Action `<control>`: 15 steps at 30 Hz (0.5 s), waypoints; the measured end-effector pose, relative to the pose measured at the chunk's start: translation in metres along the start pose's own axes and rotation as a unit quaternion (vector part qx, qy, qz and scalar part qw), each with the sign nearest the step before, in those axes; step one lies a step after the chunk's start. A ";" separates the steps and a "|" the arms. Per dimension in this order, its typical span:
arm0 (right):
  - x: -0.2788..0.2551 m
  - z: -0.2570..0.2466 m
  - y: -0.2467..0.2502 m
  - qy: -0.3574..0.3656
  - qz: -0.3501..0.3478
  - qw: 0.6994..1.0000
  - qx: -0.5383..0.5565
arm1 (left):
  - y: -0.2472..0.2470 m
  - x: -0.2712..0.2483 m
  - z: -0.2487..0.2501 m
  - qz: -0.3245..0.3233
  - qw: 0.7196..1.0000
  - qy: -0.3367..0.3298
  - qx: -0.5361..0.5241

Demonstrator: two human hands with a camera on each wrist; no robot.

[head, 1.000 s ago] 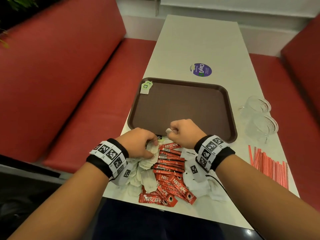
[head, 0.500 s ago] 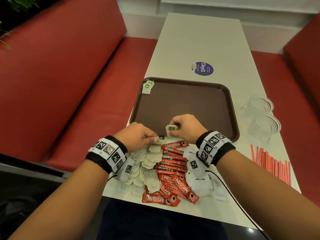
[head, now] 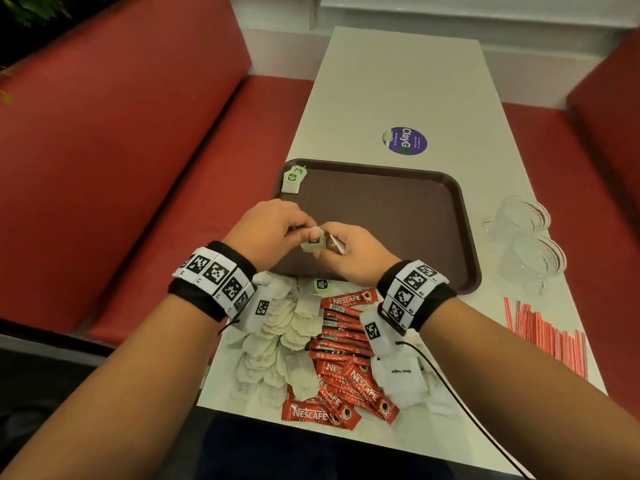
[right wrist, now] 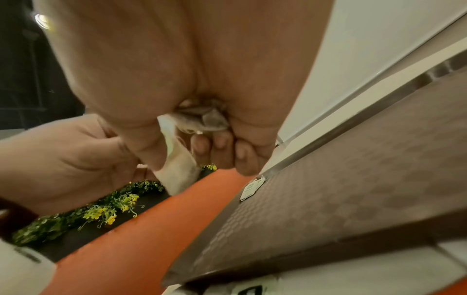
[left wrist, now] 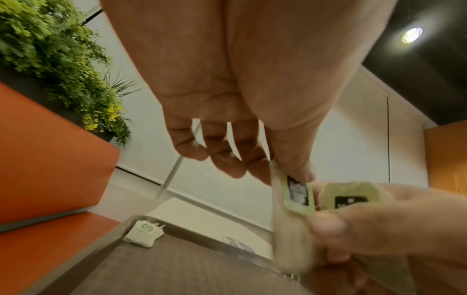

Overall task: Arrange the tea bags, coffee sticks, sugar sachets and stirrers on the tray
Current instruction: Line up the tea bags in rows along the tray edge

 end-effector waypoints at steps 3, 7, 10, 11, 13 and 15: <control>0.006 0.002 0.000 0.006 0.038 0.999 0.008 | 0.004 0.005 0.004 0.037 0.999 -0.017 -0.004; 0.016 0.005 0.003 -0.007 0.061 0.997 0.044 | 0.001 -0.001 -0.005 0.078 0.989 0.070 -0.100; 0.023 0.008 -0.001 -0.033 0.038 0.997 0.053 | -0.006 -0.001 -0.023 0.048 0.987 0.111 -0.107; 0.025 0.008 -0.002 -0.039 0.034 0.997 0.051 | -0.007 0.002 -0.030 0.048 0.987 0.119 -0.100; 0.030 0.007 0.001 -0.059 0.038 0.996 0.063 | -0.005 0.015 -0.047 0.060 0.983 0.149 -0.088; 0.031 0.009 0.004 -0.101 0.042 0.987 0.116 | -0.002 0.035 -0.068 0.074 0.979 0.184 -0.038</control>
Point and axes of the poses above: each hand's wrist, its own x-axis towards the middle knuckle, its own y-axis out of the back of the hand, z = x × y, the point moved 5 cm from there along x, towards the middle knuckle, and after that the axes turned 10 degrees about z, right-handed, at the moved point
